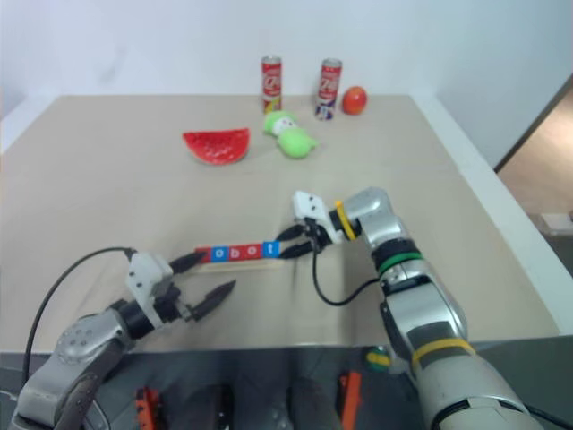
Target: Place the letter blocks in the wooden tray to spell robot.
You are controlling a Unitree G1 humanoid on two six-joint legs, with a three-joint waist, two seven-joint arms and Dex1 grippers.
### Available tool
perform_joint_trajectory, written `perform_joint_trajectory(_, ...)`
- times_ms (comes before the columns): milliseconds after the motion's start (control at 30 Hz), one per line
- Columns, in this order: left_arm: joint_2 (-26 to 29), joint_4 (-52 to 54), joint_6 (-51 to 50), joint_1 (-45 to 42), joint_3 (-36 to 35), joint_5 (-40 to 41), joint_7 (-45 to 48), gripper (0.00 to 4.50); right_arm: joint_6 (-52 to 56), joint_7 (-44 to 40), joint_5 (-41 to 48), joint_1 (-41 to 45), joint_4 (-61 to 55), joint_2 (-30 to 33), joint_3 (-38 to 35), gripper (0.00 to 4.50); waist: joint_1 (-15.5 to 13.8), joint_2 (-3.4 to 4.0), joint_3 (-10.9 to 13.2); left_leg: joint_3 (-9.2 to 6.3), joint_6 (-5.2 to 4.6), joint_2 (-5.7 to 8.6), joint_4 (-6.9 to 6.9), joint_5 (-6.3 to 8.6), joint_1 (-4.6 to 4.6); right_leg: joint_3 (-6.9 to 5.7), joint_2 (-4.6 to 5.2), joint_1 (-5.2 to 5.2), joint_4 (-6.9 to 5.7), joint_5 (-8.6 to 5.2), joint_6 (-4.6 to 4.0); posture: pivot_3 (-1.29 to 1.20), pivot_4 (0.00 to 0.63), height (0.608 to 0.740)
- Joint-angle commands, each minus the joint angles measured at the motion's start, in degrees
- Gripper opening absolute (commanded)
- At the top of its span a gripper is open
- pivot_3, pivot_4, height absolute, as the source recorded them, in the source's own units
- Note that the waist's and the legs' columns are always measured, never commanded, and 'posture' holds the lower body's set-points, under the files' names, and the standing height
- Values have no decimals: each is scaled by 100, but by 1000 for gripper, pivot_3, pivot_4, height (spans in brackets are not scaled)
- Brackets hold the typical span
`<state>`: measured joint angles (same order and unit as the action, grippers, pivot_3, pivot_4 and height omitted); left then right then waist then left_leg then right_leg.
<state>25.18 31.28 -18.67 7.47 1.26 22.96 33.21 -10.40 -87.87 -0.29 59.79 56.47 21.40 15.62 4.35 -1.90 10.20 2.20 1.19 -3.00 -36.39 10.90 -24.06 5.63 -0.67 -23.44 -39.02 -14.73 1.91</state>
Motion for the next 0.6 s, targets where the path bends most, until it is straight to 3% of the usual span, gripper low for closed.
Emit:
perform_joint_trajectory(33, 10, 211, 91, 40, -2, 12, 22, 4500, -149, -206, 36, 295, 22, -20, -91, 1688, 0, 0, 0, 0, 0, 0, 0, 0, 0, 0, 0, 0, 0, 0, 0, 0, 150, 740)
perform_joint_trajectory(600, 21, 72, 154, -17, 80, -62, 98, 4500, 323, -193, 127, -47, -447, 146, -83, 1688, 2, 0, 0, -1, 0, 0, 0, 0, -1, -1, -1, -1, 0, 0, 0, 0, 150, 740)
